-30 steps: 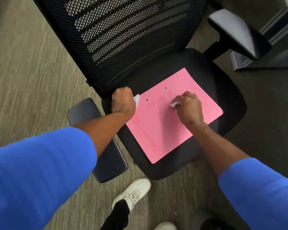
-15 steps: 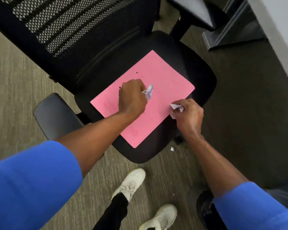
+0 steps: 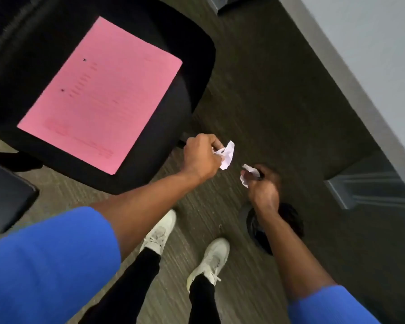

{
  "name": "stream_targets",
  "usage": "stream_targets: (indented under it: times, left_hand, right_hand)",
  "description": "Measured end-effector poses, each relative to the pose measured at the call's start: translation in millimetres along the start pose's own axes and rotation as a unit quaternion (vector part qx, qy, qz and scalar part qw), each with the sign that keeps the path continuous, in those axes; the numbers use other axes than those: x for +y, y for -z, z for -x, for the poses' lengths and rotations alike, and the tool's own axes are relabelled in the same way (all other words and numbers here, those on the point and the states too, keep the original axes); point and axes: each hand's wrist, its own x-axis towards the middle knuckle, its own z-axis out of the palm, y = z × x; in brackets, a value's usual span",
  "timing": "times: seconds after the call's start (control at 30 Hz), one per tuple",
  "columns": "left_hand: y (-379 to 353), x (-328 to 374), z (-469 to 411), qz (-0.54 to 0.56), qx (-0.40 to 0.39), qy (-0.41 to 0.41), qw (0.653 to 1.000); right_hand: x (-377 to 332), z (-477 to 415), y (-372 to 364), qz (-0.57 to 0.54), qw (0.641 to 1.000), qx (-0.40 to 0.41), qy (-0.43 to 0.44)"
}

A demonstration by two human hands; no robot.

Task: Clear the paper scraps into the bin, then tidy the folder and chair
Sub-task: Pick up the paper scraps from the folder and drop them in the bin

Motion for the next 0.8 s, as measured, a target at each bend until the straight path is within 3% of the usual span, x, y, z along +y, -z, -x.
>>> stream_targets:
  times: [0.1,0.37,0.6,0.8]
  left_hand:
    - [-51,6,15,-0.029,-0.043,-0.003,0.999]
    - [-171,13,44,-0.067,-0.153,-0.013,0.986]
    - [-237,35,64,-0.092,-0.221,-0.018,0.971]
    - [-294,19,76,-0.123,-0.275,-0.040,0.953]
  right_hand:
    - [48,10,32,-0.016,0.999,0.027,-0.035]
    - [154,17,97,0.117,0.984,0.132,-0.002]
    - [253,3,120,0.142,0.977,0.140,-0.077]
    - [243,8,125,0.169,0.973,0.119,-0.105]
